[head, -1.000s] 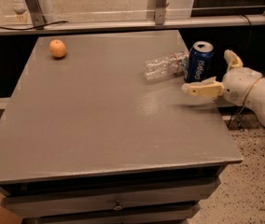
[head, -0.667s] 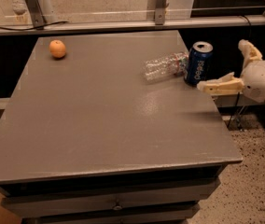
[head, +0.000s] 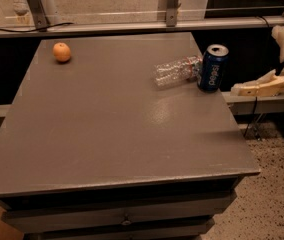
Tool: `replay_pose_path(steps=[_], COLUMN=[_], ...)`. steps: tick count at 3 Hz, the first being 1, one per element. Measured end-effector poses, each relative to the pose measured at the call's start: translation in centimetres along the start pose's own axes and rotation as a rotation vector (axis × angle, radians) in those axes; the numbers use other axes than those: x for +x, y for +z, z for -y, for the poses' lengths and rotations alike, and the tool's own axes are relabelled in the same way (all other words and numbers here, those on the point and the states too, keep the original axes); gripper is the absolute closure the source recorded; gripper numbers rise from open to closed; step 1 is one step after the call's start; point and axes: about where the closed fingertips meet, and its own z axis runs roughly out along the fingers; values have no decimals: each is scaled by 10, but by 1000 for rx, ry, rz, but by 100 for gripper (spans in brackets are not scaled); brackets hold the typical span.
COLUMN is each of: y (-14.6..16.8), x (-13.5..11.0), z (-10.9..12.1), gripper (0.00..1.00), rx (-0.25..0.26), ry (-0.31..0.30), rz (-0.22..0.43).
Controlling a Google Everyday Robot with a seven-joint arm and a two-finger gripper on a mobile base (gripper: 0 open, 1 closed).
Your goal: Move pepsi can near water bottle
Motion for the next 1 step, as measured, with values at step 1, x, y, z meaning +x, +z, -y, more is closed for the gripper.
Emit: replay_pose_path(steps=[1], y=[1], x=[1], z=[1], gripper=[0], rx=[3], ry=[1], rz=[-2])
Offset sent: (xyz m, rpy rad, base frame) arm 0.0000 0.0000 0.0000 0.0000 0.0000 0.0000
